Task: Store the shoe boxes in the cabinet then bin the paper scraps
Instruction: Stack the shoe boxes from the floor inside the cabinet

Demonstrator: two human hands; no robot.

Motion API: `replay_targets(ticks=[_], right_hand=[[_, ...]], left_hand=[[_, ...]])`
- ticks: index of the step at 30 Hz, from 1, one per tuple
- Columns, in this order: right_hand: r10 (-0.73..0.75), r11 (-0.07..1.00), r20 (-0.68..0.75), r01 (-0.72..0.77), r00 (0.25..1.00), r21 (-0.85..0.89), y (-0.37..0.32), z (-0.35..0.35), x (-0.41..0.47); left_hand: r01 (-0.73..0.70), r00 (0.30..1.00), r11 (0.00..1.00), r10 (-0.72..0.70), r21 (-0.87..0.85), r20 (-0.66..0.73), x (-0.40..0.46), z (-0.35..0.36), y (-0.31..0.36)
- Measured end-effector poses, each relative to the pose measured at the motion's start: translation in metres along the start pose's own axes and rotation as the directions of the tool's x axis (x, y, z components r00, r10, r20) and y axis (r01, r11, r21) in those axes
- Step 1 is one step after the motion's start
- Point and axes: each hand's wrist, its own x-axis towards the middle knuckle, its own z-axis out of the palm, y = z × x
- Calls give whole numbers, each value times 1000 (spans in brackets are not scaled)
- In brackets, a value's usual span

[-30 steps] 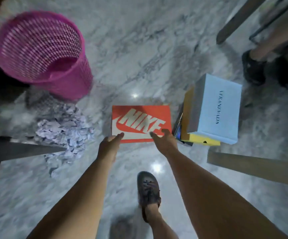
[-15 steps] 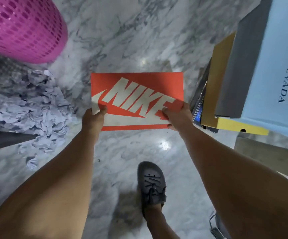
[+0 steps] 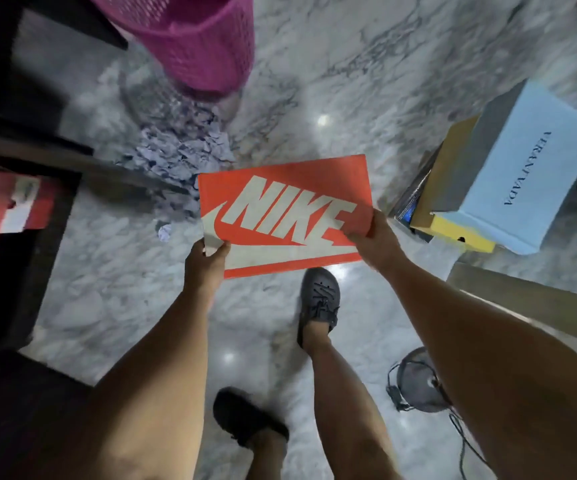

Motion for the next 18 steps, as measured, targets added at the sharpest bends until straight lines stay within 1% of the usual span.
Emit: replay_targets(ticks=[2, 5, 8, 11, 14, 16, 18], right_hand=[[-46, 999, -31, 45, 998, -23, -38, 10, -59], [-115, 991, -43, 112, 992, -72, -69, 41, -140], [-218, 972, 9, 218, 976, -83, -91, 89, -209], [-321, 940, 77, 328, 944, -96, -116, 141, -271], [-444, 889, 105, 452, 890, -74, -164, 191, -327], [-531, 844, 108, 535, 841, -21, -205, 220, -355], [-625, 781, 80, 622, 777, 53, -254, 244, -385]], left_hand=[[18, 998, 999, -20, -39, -58, -40, -38, -26], [23, 988, 984, -49, -177, -144, -102, -96, -65], [47, 966, 951, -121, -305, -230, -152, -163, -111], [43, 916, 908, -202, -416, -347, -186, -238, -152], [-73, 846, 854, -220, -515, -485, -212, -312, -173], [-194, 796, 807, -203, -558, -570, -226, -355, -173], [-346, 727, 767, -145, -540, -671, -233, -399, -169]])
